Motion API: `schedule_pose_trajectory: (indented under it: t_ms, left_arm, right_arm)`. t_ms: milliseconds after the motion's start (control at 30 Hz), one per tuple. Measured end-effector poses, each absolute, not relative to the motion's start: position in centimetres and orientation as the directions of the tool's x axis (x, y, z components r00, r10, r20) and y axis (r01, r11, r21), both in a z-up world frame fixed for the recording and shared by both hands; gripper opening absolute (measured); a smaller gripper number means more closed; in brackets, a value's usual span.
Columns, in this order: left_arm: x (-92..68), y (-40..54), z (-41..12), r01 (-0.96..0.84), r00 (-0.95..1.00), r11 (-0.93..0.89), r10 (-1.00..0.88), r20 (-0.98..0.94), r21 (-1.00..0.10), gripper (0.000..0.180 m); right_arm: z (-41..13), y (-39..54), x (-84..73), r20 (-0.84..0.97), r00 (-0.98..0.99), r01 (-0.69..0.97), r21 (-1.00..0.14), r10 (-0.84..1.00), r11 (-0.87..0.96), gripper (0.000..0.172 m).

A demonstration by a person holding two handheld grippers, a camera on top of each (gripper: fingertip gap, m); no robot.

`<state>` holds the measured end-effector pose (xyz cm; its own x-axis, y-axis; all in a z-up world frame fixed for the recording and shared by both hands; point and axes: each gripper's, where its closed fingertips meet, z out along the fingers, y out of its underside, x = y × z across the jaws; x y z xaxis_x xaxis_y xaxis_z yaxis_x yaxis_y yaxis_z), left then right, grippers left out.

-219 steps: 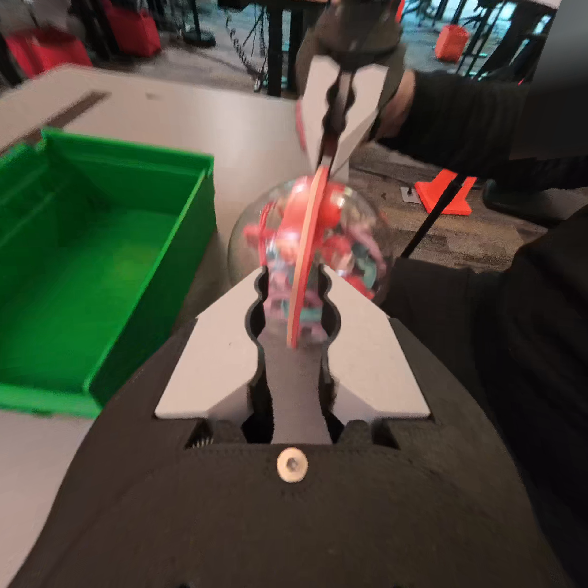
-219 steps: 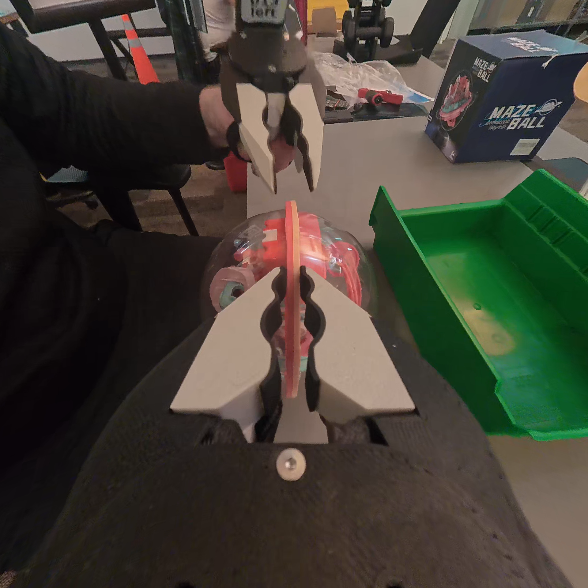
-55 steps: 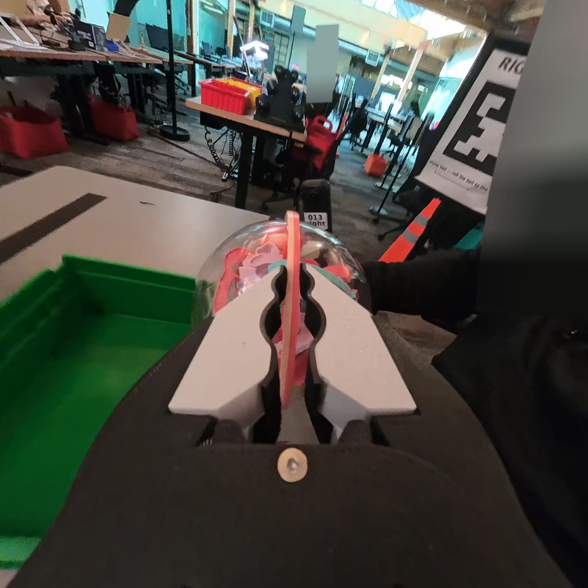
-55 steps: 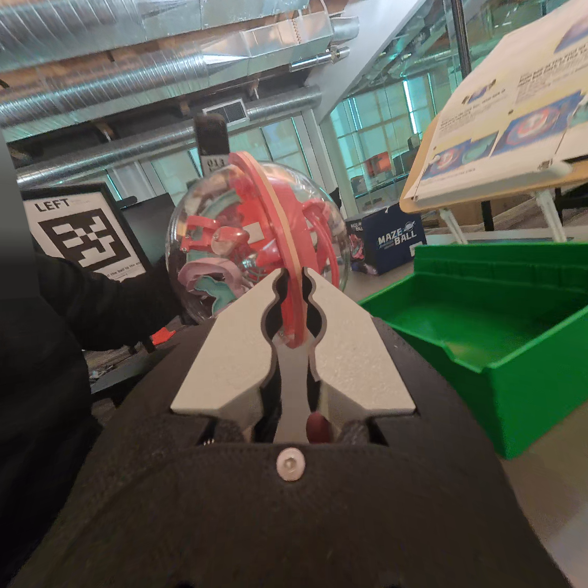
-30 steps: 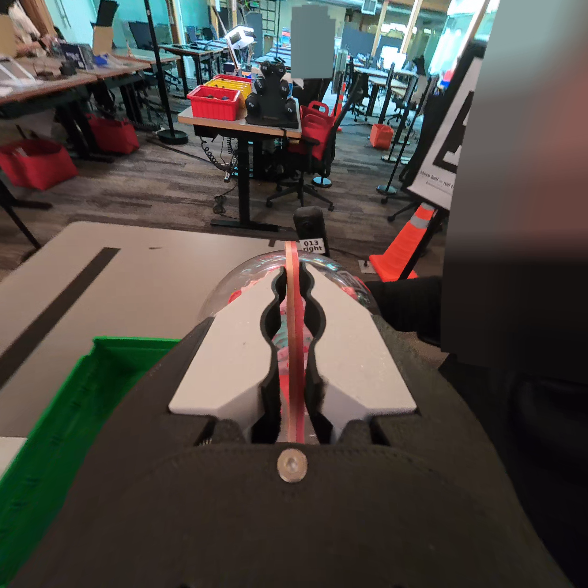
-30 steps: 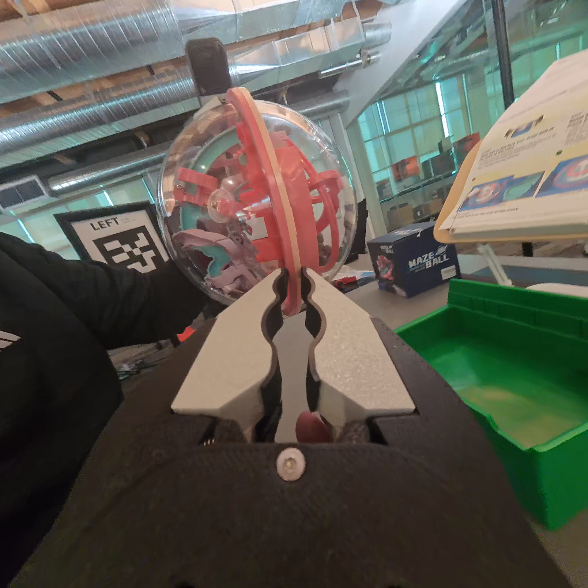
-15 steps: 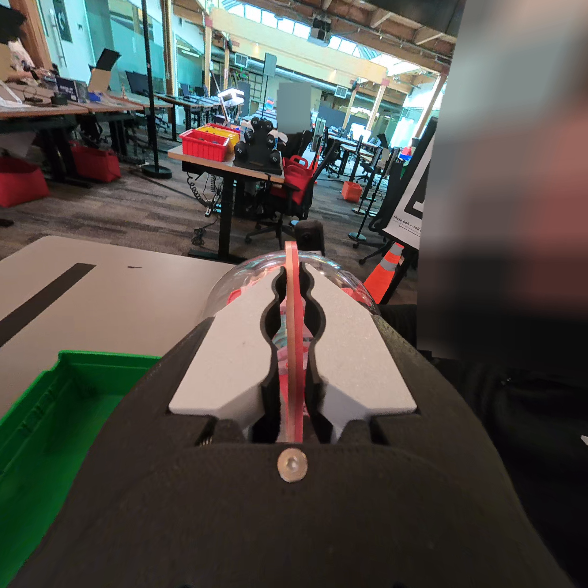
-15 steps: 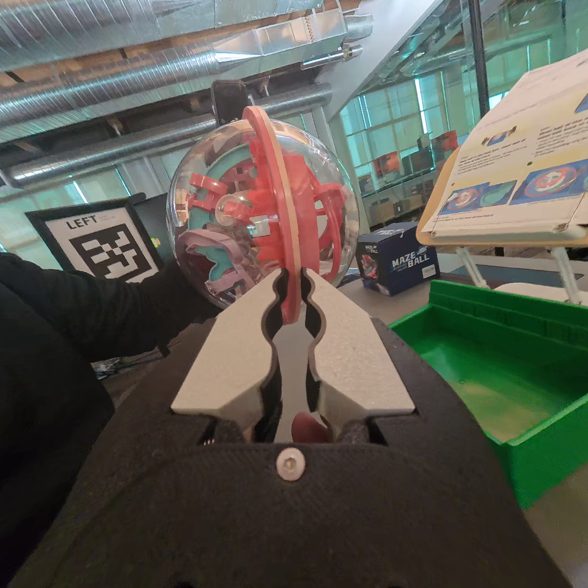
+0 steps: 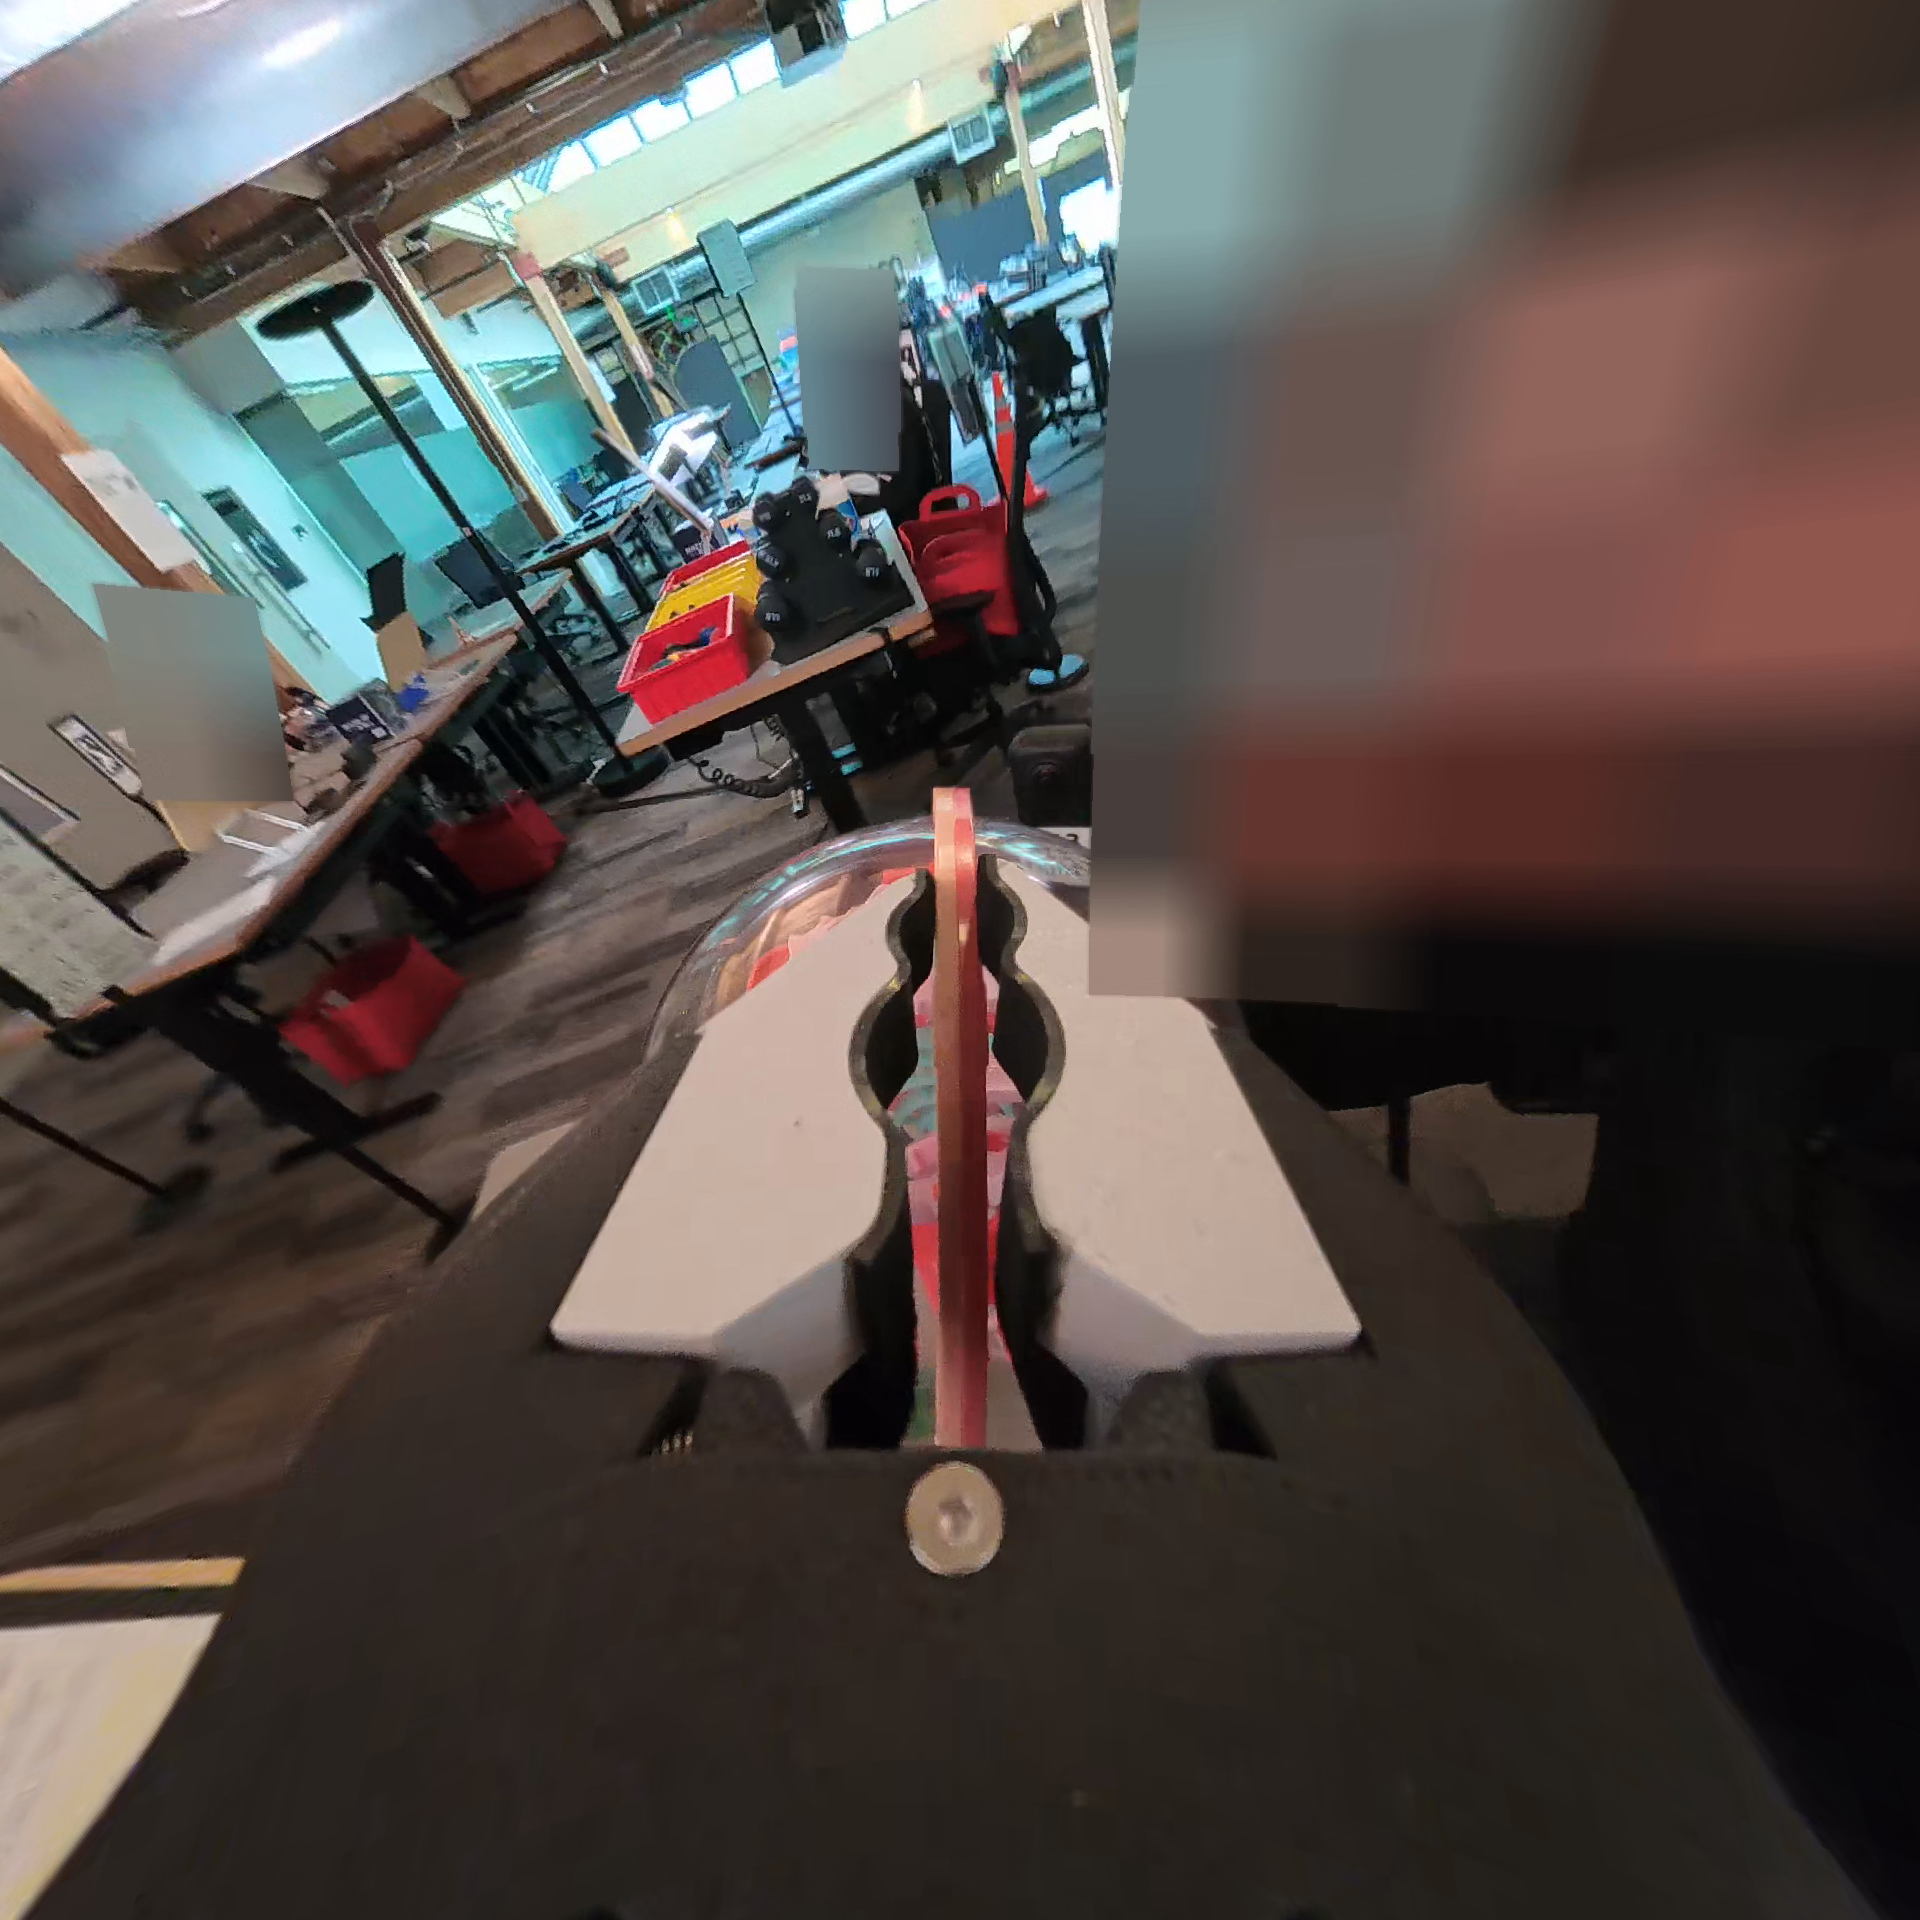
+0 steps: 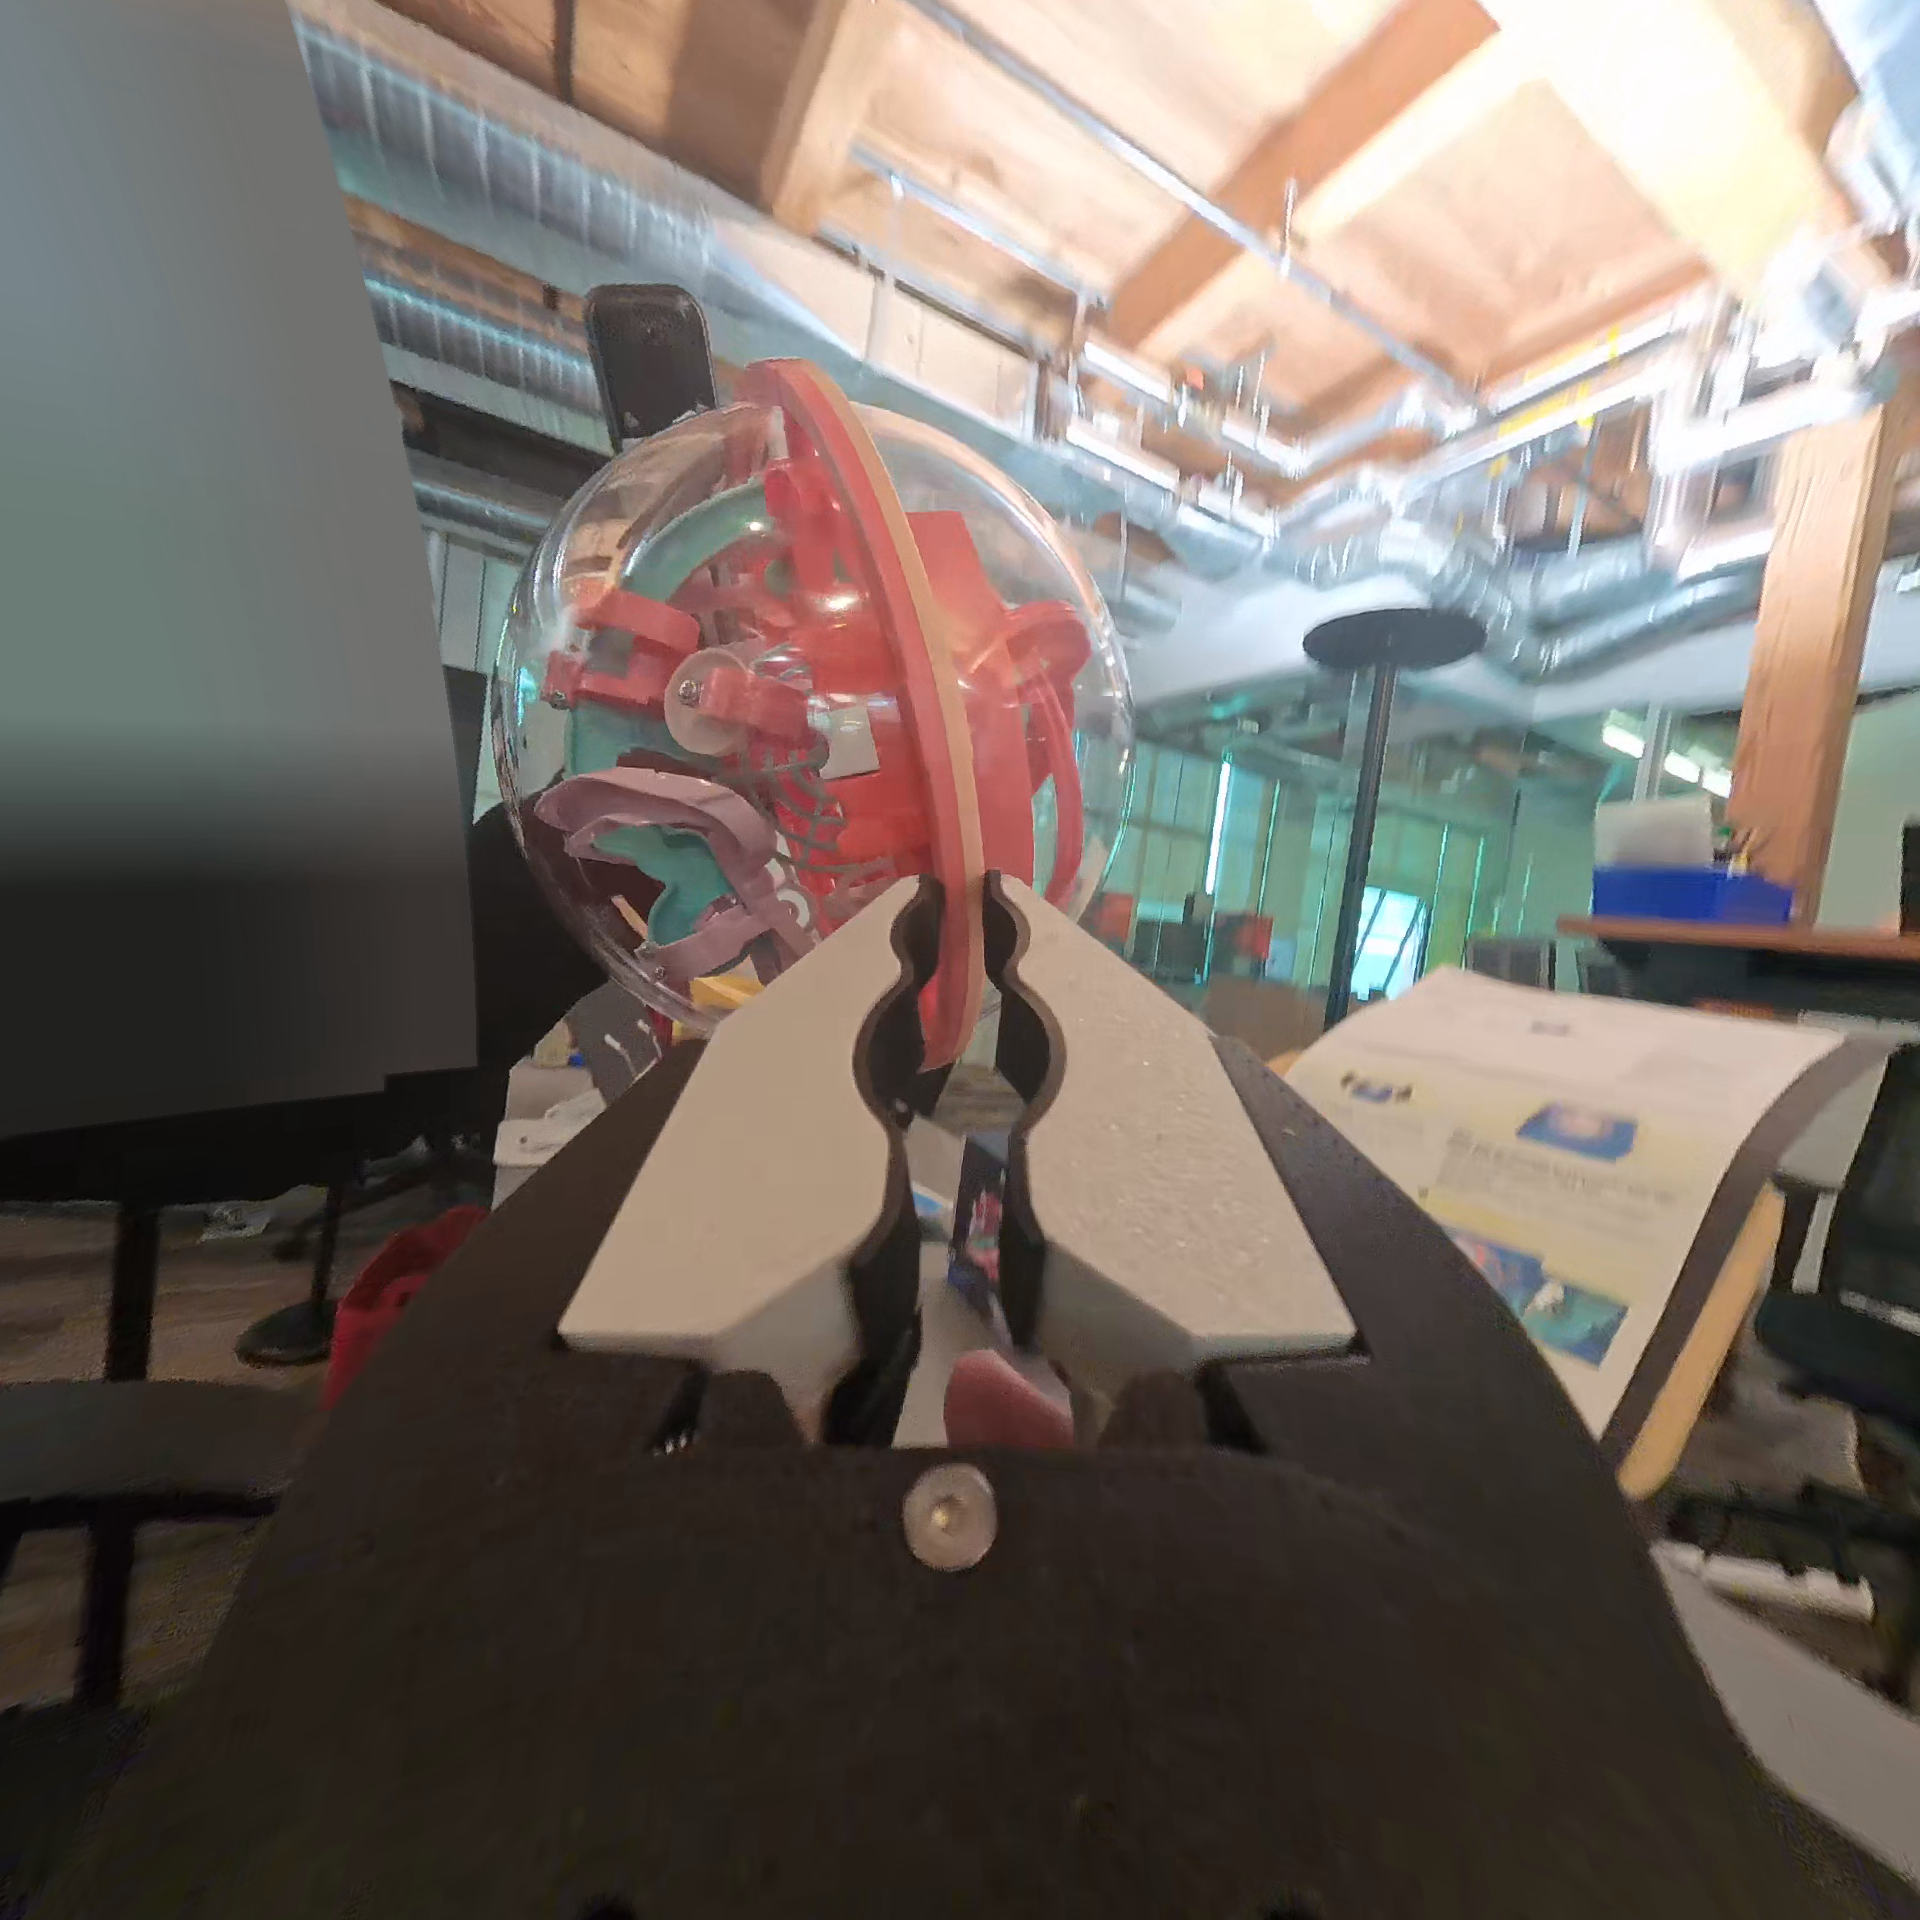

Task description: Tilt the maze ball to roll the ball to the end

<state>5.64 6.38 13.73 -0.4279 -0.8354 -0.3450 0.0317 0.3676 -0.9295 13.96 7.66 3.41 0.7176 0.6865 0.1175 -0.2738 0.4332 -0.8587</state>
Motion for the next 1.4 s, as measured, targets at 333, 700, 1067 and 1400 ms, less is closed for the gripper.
schedule_pose_trajectory:
  t_ms: [333,700,1067,1400]
  left_arm:
    - [8.8,2.3,18.9,-0.113,-0.392,0.647,-0.726,-0.565,-0.754,0.006]
    - [13.0,1.2,20.4,-0.351,-0.398,0.664,-0.744,-0.537,-0.66,0.005]
    - [16.8,0.1,18.2,-0.558,-0.432,0.699,-0.705,-0.563,-0.447,0.006]
    - [21.0,0.5,14.9,-0.718,-0.467,0.659,-0.695,-0.547,-0.225,0.005]
  right_arm:
    - [8.2,6.8,15.3,0.123,0.674,-0.438,-0.728,0.728,0.528,0.007]
    - [8.7,6.4,16.2,0.008,0.597,-0.578,-0.69,0.802,0.437,0.006]
    - [7.2,7.6,16.6,-0.061,0.515,-0.678,-0.64,0.855,0.363,0.006]
    - [5.2,9.2,17.0,-0.106,0.472,-0.707,-0.638,0.875,0.304,0.006]
